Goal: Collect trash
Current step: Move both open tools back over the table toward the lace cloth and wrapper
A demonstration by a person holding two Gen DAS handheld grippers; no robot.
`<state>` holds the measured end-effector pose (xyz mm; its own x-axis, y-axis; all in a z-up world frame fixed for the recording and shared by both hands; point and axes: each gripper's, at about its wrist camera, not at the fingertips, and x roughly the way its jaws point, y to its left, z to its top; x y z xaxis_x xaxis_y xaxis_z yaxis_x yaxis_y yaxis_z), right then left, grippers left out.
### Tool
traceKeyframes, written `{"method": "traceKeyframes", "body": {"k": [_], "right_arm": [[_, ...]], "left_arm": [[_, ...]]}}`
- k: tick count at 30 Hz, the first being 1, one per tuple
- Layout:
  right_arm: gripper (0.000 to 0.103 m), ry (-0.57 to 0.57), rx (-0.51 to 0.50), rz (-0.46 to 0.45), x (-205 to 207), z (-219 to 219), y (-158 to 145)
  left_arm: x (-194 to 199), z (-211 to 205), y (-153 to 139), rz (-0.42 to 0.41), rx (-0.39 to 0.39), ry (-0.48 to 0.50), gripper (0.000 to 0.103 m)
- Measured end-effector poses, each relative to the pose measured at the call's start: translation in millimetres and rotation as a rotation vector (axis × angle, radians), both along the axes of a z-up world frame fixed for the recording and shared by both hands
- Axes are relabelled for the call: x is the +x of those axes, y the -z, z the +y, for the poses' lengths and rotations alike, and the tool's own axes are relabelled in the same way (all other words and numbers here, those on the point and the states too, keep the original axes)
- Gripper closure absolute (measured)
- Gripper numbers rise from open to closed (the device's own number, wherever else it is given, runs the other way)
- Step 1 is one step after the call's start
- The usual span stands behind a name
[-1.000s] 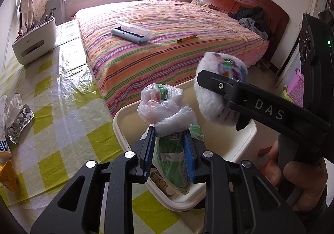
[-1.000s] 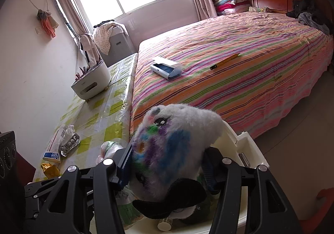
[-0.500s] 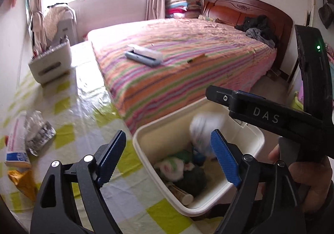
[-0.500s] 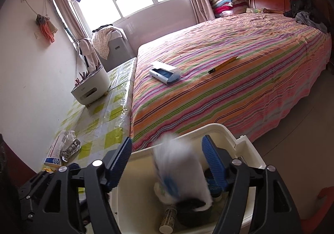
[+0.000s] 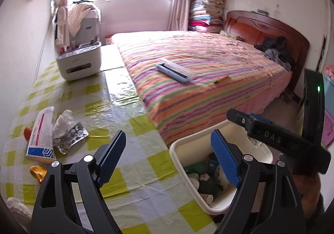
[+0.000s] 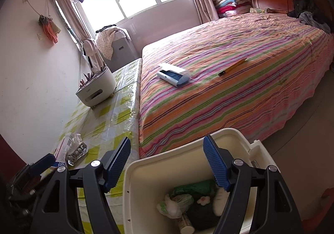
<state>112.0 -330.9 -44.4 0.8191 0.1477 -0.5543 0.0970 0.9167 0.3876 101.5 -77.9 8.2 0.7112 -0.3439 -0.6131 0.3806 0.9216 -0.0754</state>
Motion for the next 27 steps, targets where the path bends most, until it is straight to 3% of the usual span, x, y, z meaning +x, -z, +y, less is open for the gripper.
{"method": "traceKeyframes", "body": {"k": [4, 13, 23, 27], "right_arm": [[0.033, -0.034, -0.005, 0.008, 5, 14, -1], [0.033, -0.115, -0.017, 0.019, 20, 59, -1], [0.033, -0.243, -0.04, 0.036, 29, 119, 1], [0.033, -0.322, -0.05, 0.044, 31, 146, 2]], "left_arm": [[7, 17, -3, 0.051, -0.051, -0.046, 0.015], [24, 57, -2, 0.118, -0.07, -0.172, 0.015], [35, 126, -6, 0.158, -0.115, -0.339, 0.014], [36, 160, -9, 0.201, -0.174, -0.411, 0.015]]}}
